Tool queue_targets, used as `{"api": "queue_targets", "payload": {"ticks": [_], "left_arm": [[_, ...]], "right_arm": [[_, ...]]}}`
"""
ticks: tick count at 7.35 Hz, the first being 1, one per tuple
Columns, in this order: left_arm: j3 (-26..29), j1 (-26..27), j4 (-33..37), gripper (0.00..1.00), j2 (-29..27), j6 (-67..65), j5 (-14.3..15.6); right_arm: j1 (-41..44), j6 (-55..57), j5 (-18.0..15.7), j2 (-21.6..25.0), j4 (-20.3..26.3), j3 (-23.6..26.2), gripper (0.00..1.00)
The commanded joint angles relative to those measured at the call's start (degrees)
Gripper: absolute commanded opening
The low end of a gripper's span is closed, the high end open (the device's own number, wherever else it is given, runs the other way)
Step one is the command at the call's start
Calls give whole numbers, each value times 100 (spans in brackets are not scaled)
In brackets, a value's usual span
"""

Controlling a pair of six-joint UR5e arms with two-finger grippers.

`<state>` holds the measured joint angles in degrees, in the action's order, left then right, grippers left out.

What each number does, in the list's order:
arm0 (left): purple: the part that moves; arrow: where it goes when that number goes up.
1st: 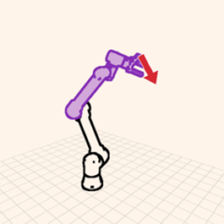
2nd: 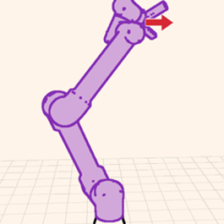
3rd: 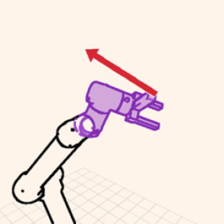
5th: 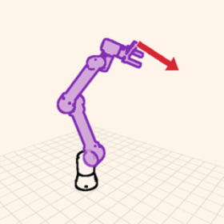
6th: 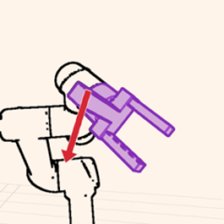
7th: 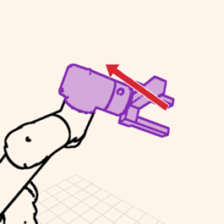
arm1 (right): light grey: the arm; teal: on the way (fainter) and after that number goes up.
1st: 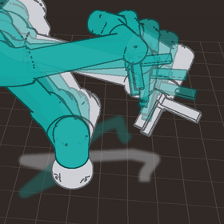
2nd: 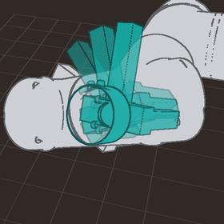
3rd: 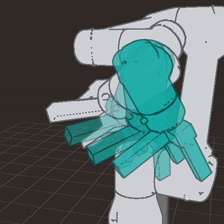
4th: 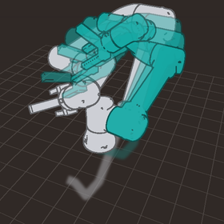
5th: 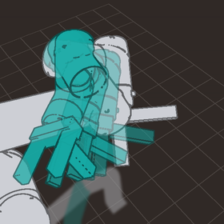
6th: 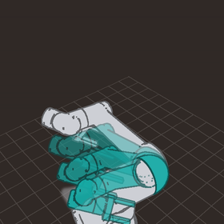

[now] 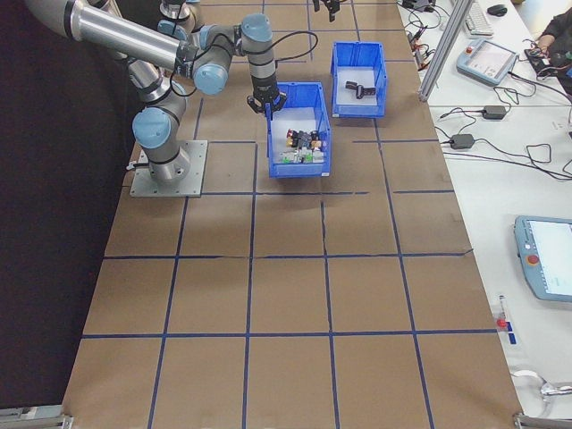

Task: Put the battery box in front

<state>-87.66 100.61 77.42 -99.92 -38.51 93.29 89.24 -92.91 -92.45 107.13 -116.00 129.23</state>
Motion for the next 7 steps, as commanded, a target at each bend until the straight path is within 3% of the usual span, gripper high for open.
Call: {"api": "queue_targets", "payload": {"ticks": [1, 2, 3, 5, 7], "left_arm": [[-40, -129, 623, 100, 445, 1622, -303], [-197, -138, 747, 100, 673, 2376, -520], [-399, -181, 757, 100, 919, 3488, -923], [-890, -654, 740, 100, 1281, 4113, -935], [-1025, -727, 661, 100, 1282, 4124, -918]], "right_arm": [[986, 1121, -149, -26, -98, 190, 0], [1304, 1552, -150, -26, -98, 190, 0], [1629, 1905, -142, -52, -350, 190, 1], [2323, 2713, -168, -227, -781, 182, 1], [2807, 3146, -281, -665, -1405, 147, 1]]}}
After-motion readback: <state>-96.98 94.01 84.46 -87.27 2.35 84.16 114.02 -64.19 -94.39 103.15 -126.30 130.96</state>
